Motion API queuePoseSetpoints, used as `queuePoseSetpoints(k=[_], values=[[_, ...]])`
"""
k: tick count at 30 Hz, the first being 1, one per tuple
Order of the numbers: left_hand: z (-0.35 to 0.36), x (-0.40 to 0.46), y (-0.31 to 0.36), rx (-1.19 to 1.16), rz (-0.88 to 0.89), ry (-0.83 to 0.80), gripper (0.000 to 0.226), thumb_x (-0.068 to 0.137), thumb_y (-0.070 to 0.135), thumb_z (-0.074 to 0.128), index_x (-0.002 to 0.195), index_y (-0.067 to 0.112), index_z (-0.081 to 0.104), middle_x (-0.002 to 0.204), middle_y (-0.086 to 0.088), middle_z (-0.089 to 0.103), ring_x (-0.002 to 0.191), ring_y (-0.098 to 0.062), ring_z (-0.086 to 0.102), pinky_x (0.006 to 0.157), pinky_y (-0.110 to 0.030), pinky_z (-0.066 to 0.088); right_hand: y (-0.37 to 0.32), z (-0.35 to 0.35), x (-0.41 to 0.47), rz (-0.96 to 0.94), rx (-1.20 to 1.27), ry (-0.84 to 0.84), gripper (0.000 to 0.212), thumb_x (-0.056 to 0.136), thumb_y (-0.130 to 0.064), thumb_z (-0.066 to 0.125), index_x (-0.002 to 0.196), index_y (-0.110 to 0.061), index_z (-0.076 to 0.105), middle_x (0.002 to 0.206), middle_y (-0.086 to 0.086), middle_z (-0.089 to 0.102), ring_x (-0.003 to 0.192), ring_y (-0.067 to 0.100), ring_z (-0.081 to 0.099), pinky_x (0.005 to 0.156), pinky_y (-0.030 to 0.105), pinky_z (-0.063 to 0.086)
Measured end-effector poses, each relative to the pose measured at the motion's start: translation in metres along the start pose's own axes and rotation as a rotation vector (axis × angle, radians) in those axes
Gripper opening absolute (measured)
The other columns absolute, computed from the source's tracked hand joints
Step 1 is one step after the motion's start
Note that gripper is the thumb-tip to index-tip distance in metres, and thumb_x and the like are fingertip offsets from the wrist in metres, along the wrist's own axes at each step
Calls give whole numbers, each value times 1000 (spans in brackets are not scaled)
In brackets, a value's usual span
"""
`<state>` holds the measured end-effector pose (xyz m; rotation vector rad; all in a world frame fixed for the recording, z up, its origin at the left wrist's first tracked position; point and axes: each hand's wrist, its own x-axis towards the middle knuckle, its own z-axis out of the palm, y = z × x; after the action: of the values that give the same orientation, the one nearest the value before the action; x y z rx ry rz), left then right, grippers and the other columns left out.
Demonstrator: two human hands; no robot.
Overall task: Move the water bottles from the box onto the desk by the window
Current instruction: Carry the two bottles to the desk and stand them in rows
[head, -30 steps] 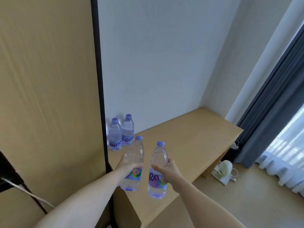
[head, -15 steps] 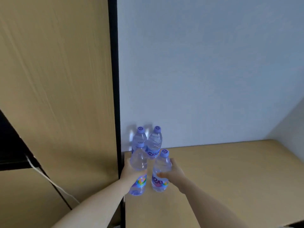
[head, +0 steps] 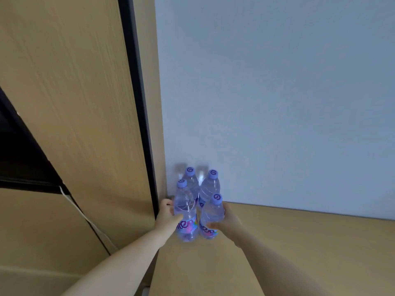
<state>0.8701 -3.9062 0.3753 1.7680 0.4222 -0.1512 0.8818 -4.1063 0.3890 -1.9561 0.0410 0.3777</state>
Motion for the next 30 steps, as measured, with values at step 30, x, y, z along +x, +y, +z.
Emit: queuePoseSetpoints(k=[30], values=[[12, 12, 19, 209, 240, -86, 30, 80, 9, 72, 87, 34, 55, 92, 8, 67, 94, -7, 62, 88, -34, 51, 25, 21, 25, 24, 7, 138, 52, 78, -8, 68, 125, -16, 47, 118, 6, 46, 106, 21, 55, 82, 30, 49]])
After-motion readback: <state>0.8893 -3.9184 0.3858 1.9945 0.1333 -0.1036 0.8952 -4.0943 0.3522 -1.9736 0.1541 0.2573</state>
